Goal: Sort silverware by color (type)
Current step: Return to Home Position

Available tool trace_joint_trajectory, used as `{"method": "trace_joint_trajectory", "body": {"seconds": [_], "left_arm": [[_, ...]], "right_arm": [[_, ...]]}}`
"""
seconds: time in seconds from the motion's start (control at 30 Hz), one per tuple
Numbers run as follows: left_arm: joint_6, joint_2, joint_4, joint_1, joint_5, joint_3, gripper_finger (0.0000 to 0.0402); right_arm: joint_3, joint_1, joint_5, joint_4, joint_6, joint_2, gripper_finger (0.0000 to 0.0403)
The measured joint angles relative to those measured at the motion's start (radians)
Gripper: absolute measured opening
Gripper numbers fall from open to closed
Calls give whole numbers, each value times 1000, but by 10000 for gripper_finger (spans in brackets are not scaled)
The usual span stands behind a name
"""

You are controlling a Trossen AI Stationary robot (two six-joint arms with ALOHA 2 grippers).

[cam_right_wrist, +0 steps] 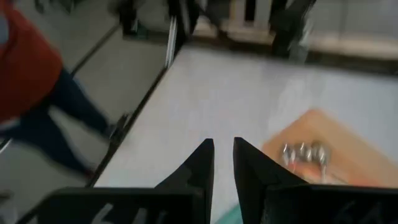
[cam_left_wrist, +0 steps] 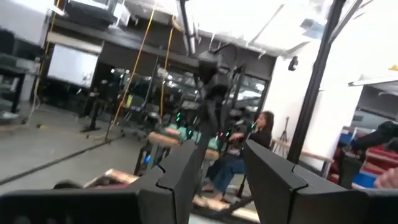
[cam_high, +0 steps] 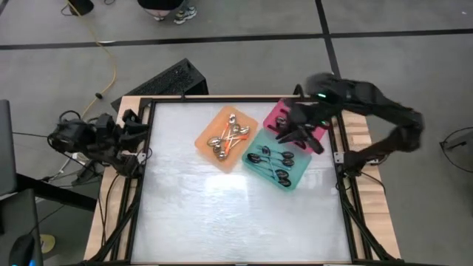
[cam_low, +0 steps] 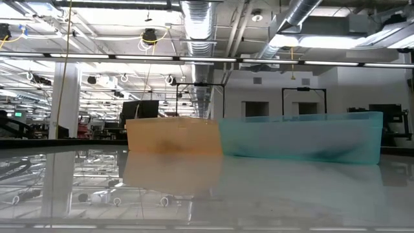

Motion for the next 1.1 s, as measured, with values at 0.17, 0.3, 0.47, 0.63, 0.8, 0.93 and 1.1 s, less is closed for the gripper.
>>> {"method": "trace_joint_trajectory", "body": {"seconds": [0.17, 0.3, 0.47, 0.63, 0.8, 0.93, 1.1], "left_arm": [[-26, -27, 76, 0, -31, -104, 121], [-19, -36, 114, 0, -69, -140, 121], [-8, -36, 105, 0, -104, -140, 121], [-20, -36, 71, 0, -134, -140, 121], [-28, -36, 30, 0, -145, -146, 121], [-43, -36, 68, 0, -143, -207, 121], [-114, -38, 151, 0, -129, -326, 121]], "right_arm": [[-461, -19, 20, 459, 160, -313, 70], [-745, -48, 79, 718, 289, -533, 70], [-968, -64, 152, 837, 356, -789, 70], [-1140, -63, 181, 887, 393, -1006, 70], [-1274, -63, 226, 904, 426, -1191, 70], [-1356, -63, 226, 911, 461, -1307, 70], [-1442, -63, 225, 909, 504, -1364, 70]]}}
